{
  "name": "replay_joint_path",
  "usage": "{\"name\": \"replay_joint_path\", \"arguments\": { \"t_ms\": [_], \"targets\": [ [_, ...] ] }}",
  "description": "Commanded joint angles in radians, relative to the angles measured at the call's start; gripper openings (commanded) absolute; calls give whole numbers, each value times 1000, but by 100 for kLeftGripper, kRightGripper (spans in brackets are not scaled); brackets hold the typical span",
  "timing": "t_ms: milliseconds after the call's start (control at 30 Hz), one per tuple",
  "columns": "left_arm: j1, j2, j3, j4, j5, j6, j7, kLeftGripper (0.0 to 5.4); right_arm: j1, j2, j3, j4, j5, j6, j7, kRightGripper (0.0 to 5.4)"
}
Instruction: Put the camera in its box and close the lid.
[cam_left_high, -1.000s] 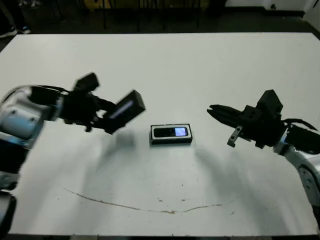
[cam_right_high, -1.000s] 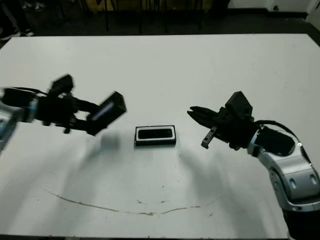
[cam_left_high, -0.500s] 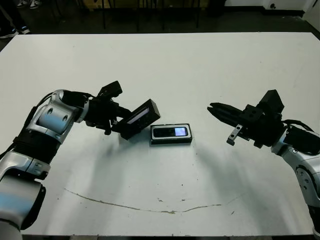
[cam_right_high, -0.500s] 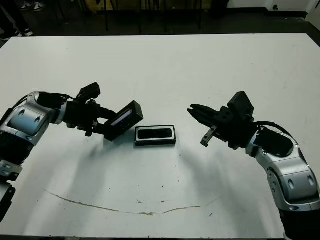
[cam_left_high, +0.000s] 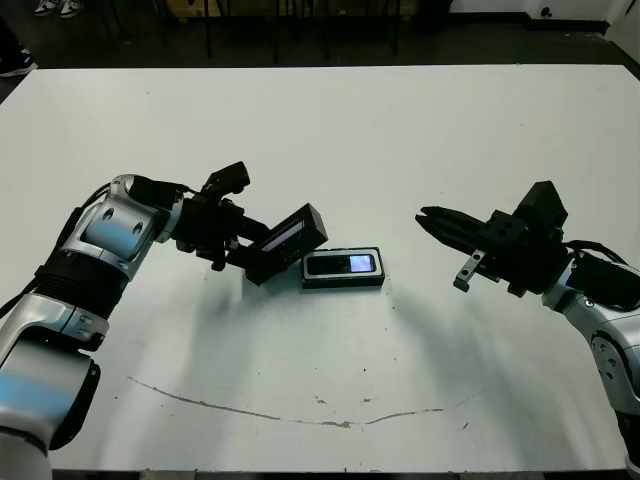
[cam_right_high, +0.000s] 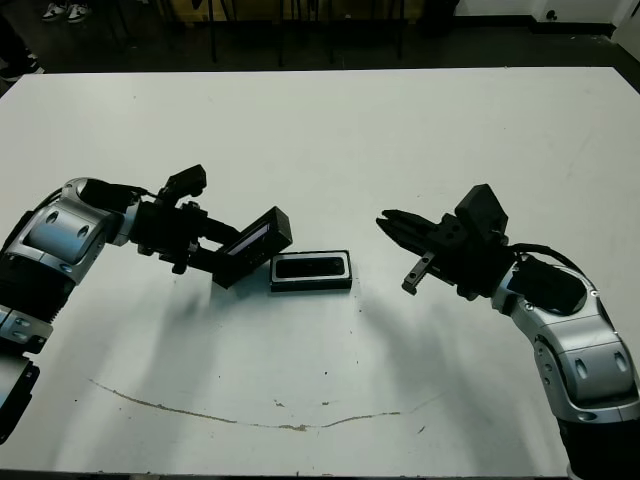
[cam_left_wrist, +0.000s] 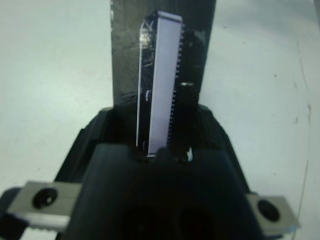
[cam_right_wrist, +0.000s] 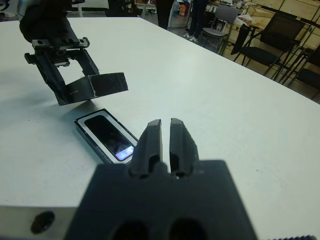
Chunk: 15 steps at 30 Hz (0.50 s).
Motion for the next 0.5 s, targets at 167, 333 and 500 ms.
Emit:
{"name": "replay_joint_path", "arguments": {
  "t_ms": [167,333,500],
  "targets": [
    [-15,-35,-33,46,30,27,-12,255,24,3,14,0,-11,11,-13,0],
    [-31,-78,-47,109,47,19,-9,255,29,6,9,12,-5,-10,-5,0],
    [-40,-108,-58,170,67,-2,-2,255,30,-3,11,9,-9,-4,-7,0]
  ]
}}
